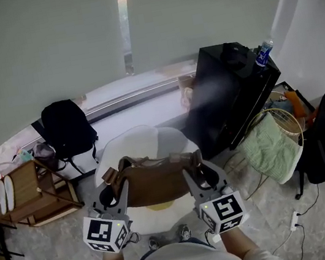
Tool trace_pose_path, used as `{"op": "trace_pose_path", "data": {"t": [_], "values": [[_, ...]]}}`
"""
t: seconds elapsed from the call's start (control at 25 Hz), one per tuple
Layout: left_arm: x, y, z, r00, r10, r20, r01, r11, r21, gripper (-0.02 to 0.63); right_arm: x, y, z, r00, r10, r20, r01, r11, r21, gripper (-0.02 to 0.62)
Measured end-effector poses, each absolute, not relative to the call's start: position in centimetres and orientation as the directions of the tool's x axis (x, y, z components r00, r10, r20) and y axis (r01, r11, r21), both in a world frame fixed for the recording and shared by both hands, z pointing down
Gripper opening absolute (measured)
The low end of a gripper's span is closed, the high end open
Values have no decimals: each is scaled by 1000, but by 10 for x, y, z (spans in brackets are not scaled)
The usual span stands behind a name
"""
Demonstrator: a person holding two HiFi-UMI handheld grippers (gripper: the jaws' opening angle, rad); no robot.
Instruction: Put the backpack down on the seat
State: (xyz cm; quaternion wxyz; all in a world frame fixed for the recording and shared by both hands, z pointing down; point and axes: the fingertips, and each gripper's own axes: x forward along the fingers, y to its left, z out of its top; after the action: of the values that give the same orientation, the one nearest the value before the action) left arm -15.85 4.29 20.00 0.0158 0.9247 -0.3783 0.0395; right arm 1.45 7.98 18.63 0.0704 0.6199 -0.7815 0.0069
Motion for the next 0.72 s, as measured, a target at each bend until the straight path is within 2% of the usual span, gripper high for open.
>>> {"op": "trace_pose_path", "data": {"t": [0.4,0.72], "values": [[-107,47,204,609,-788,92,-792,-611,11,87,70,60,191,-354,-927,124,-929,364,63,166],[-110,42,214,580,-806,116,-813,-581,25,87,68,45,201,-392,-910,137,-915,400,41,166]]}}
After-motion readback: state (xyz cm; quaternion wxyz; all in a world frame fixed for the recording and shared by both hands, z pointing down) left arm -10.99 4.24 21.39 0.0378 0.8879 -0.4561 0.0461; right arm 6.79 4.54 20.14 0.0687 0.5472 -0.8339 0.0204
